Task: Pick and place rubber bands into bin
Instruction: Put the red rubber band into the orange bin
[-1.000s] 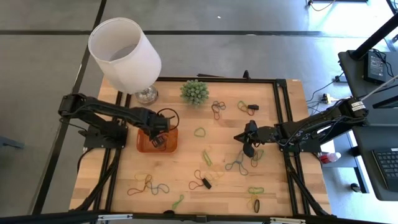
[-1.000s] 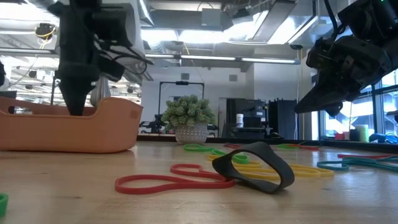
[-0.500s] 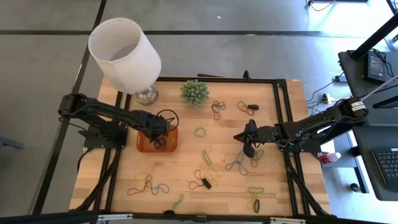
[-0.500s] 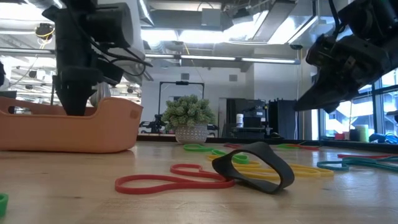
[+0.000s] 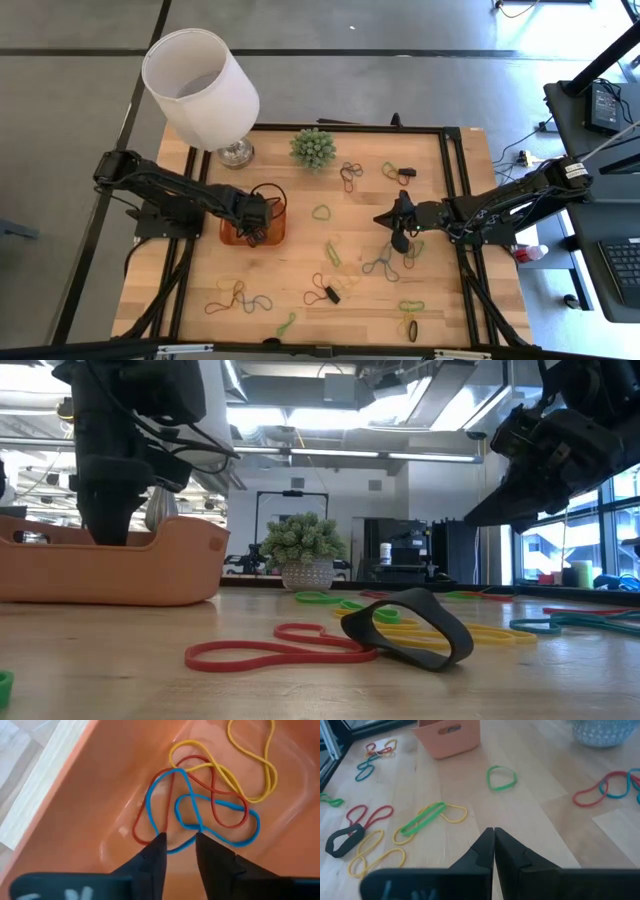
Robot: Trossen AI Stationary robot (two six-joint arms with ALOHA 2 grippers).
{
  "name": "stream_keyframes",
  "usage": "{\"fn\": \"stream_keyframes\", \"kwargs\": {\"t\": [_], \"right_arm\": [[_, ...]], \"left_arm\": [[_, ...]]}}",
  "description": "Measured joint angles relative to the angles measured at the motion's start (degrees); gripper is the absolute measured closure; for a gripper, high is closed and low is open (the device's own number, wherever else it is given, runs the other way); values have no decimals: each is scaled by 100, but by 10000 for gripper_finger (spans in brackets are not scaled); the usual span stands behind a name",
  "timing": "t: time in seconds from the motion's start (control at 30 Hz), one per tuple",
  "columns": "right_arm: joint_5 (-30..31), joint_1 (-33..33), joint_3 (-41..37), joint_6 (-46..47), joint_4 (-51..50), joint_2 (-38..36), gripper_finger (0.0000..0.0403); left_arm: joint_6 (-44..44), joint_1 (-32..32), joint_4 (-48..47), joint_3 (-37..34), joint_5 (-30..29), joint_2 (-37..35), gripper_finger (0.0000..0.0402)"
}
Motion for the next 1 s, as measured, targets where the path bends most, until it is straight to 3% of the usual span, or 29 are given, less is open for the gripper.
{"fn": "stream_keyframes", "kwargs": {"t": [0.3, 0.43, 0.67, 1.0], "right_arm": [[0, 0, 0, -19, 83, 0, 386], [0, 2, 0, 1, 83, 0, 386], [0, 2, 0, 313, -103, 0, 386], [0, 2, -2, -282, -33, 0, 387]], "left_arm": [[548, 53, -91, 240, -21, 0, 288], [855, 27, -513, 630, -403, 0, 314], [1268, -416, -988, 1138, -1537, -44, 394], [2089, -1106, -289, 1128, -1480, -98, 399]]}}
